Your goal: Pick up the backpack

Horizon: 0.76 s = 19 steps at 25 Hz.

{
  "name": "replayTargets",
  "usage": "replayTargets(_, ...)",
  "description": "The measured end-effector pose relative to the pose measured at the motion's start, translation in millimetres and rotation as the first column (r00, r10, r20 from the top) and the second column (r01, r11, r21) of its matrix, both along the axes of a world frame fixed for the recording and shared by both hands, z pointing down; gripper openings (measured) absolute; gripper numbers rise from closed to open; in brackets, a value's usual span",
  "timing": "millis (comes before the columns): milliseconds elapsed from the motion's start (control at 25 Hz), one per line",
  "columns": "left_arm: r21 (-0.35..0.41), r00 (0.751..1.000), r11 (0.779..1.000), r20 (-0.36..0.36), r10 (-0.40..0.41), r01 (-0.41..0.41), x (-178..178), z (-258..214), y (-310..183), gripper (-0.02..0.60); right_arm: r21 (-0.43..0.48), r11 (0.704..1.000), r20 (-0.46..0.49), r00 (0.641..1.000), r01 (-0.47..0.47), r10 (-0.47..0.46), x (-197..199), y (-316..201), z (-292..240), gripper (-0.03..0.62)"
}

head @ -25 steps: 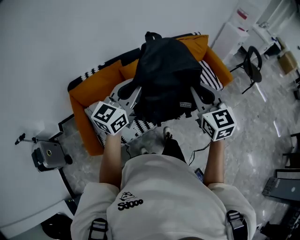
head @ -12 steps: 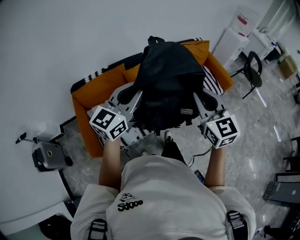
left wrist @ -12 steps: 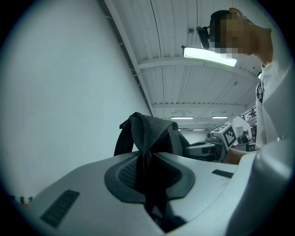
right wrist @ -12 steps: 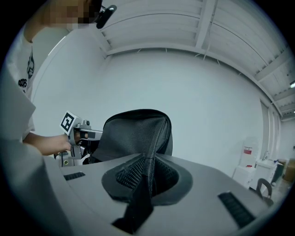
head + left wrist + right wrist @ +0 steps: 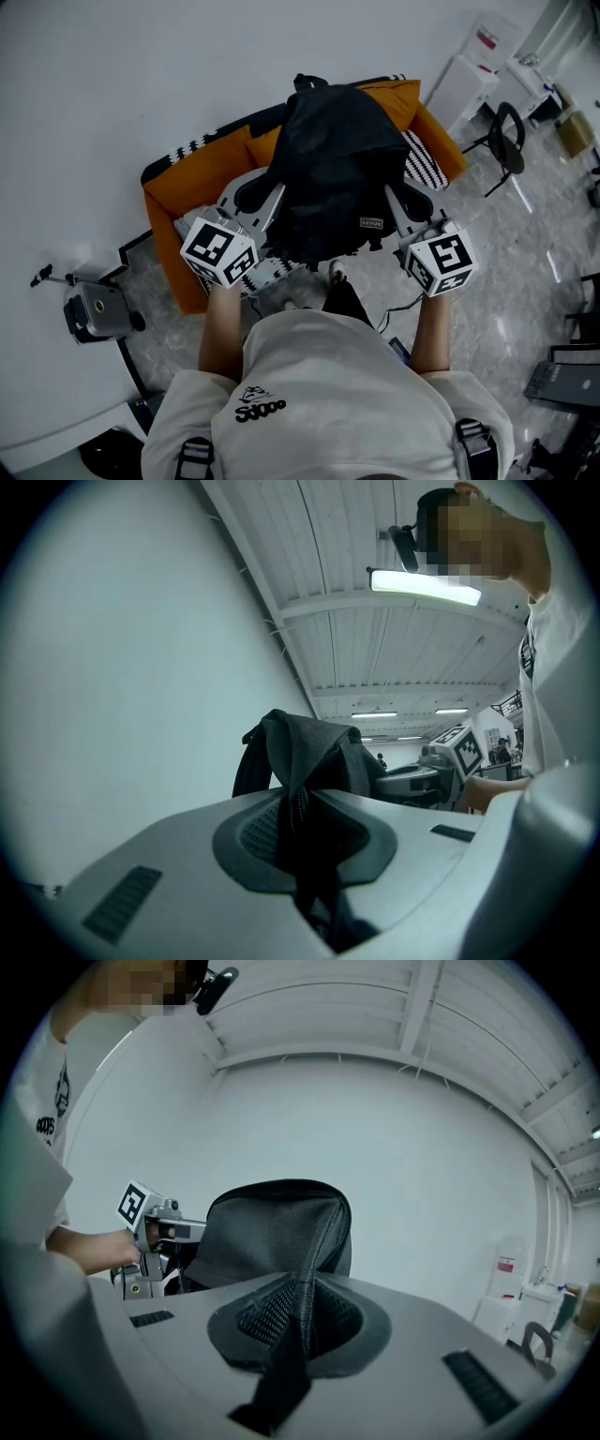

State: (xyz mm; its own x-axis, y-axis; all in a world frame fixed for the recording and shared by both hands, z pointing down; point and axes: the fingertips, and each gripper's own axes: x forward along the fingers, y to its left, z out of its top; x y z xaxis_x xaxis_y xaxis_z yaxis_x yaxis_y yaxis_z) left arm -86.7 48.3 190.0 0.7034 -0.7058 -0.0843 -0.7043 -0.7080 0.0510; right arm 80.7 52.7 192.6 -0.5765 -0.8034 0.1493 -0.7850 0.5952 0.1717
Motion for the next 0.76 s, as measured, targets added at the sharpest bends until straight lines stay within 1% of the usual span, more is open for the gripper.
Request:
replayTargets(480,-0.032,1.000,0.999,0.005,-0.019,0.019,0.0,8.5,-5.3,0.055,-0.023,1.000,-0.015,1.000,0.015,-0.015,-0.8,-7.2,8.0,0.067)
replayTargets(760,-0.035,1.000,0.999,0.006,-0.023,0.024,-0.4,12.2,-4.7,0.055,-0.026,0.999,-0.019,0.999,0.027,-0.027,-1.4,-7.0,13.0,0.067)
